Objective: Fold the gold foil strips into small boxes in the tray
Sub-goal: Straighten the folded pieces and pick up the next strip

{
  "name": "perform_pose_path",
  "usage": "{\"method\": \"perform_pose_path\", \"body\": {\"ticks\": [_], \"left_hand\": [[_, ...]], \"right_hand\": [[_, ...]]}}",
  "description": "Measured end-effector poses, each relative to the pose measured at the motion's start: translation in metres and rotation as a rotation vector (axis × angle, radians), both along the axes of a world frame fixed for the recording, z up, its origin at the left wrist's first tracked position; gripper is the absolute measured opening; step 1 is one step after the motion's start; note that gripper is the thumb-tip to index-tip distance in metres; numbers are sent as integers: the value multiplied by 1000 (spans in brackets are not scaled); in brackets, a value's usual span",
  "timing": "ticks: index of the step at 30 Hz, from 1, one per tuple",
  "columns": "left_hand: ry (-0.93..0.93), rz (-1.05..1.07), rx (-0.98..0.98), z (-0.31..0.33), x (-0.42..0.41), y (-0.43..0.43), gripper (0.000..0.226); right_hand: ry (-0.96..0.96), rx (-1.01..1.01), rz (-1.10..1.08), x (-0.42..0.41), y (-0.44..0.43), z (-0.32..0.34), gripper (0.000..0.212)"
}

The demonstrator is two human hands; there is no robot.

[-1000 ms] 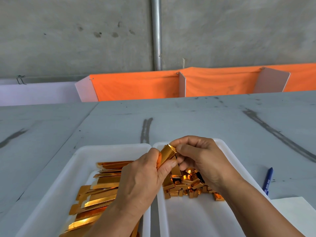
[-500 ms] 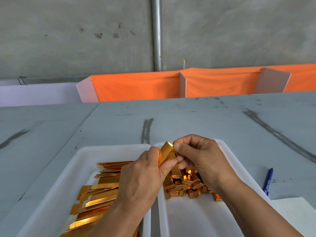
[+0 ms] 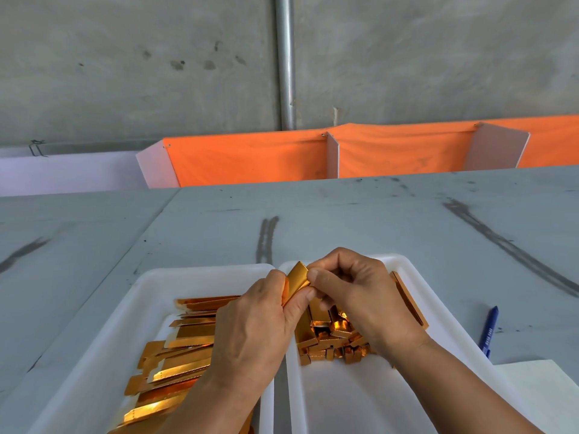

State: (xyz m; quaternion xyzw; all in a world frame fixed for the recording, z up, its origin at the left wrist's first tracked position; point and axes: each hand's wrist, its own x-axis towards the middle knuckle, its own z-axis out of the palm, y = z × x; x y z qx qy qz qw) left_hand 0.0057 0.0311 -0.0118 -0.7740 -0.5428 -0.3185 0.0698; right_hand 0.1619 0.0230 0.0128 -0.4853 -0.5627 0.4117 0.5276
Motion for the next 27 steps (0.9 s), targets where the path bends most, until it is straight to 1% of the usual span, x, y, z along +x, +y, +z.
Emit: {"method": "perform_pose_path", "body": {"ticks": [2,4,6,11,17,21,23,25,27], "left_hand": [[0,-1,-7,1,1,0,45],[-5,-17,-15,1,1,0,43],[-9,-27,-11,3,0,-1,39],[-2,-57,-34,4,-2,-3,38],[-47,-135,-34,4,-2,-1,34],[-54,-182,-76,-1,-4,1,37],[-80,-187,-89,-3,-4,2,39],[-139,-177,-117,-4,-4,4,41],[-188,-184,-152,-4,-4,5,40]], "right_hand": [[26,14,-11,-2,0,-2,5],[33,21,-16,-3,1,-4,11],[8,22,-9,-2,1,-4,12],[-33,5,29,1,4,-4,11],[18,-30,124,5,5,-2,14],[-65,-41,165,7,6,-2,14],[-58,-41,159,6,6,-2,12],[-1,-39,147,5,6,-3,9],[31,-36,135,3,6,-4,10]]}}
